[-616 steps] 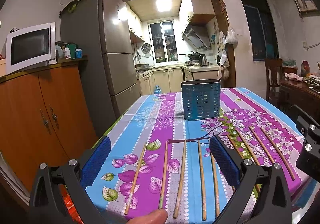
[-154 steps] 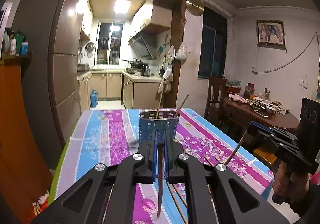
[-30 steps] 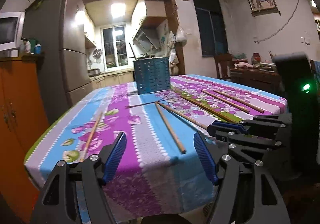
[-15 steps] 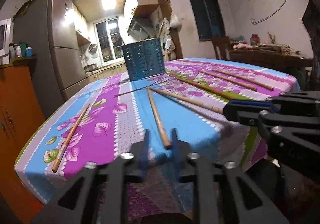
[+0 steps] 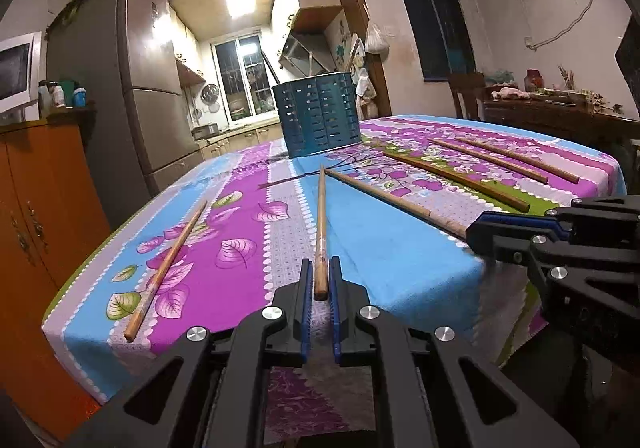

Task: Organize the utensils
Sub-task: 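Close the left gripper on a chopstick while the right gripper grasps another chopstick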

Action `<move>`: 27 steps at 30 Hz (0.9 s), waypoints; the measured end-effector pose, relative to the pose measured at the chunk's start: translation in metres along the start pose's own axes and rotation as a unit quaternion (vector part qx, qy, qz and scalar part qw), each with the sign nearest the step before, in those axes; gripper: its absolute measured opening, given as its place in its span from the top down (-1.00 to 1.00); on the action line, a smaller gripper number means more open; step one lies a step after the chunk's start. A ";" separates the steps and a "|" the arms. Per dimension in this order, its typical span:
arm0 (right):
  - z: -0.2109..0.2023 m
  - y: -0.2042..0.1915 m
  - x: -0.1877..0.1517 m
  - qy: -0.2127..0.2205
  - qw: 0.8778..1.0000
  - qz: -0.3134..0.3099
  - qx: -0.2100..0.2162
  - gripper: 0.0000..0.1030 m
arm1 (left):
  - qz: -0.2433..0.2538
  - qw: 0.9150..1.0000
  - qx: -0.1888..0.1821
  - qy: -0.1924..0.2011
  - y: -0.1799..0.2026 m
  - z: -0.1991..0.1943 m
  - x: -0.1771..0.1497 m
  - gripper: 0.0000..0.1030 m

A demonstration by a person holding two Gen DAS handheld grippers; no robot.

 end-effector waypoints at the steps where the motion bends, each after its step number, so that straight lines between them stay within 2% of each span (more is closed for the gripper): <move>1: 0.000 0.000 0.000 0.001 1.000 0.000 -0.001 0.86 | -0.002 1.000 0.003 0.001 -0.001 0.000 0.000 0.70; 2: 0.000 0.000 0.000 0.000 1.000 0.000 0.000 0.86 | -0.007 1.000 0.007 0.003 -0.003 0.001 0.001 0.58; 4: 0.000 0.001 0.000 0.001 1.000 0.001 -0.002 0.82 | -0.013 1.000 0.009 0.004 -0.007 0.002 0.002 0.45; 6: 0.000 0.001 0.000 0.003 1.000 0.002 -0.004 0.65 | -0.015 1.000 0.006 0.005 -0.008 0.002 0.002 0.43; 7: 0.000 0.001 -0.001 0.004 1.000 0.003 -0.001 0.48 | -0.014 1.000 0.006 0.006 -0.008 0.002 0.002 0.43; 10: 0.000 0.001 0.000 0.006 1.000 -0.002 -0.005 0.47 | -0.015 1.000 0.005 0.008 -0.008 0.003 0.002 0.44; 12: 0.000 0.003 0.001 0.008 1.000 0.001 -0.003 0.54 | -0.019 1.000 0.000 0.010 -0.008 0.004 0.002 0.45; 13: 0.000 0.004 0.001 0.009 1.000 0.004 -0.002 0.72 | -0.020 1.000 -0.004 0.011 -0.008 0.003 0.002 0.53; 16: -0.001 0.005 0.001 0.011 1.000 0.003 -0.002 0.88 | -0.015 1.000 -0.011 0.016 -0.002 0.003 0.001 0.77; 17: -0.001 0.004 0.001 0.012 1.000 -0.001 -0.003 0.89 | -0.009 1.000 -0.011 0.019 0.001 0.003 0.001 0.84; 27: -0.014 0.011 0.012 0.024 1.000 0.010 0.007 0.90 | -0.022 0.999 -0.024 0.020 -0.007 -0.006 0.011 0.86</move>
Point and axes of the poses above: each gripper's, at about its wrist camera, not at the fingertips, and z roughly the way its jaws point, y to its right, x to its top, the point moved 9 cm from there along z, roughly the way its jaws point, and after that the axes turned 6 degrees about -y, right-handed, at the moved point
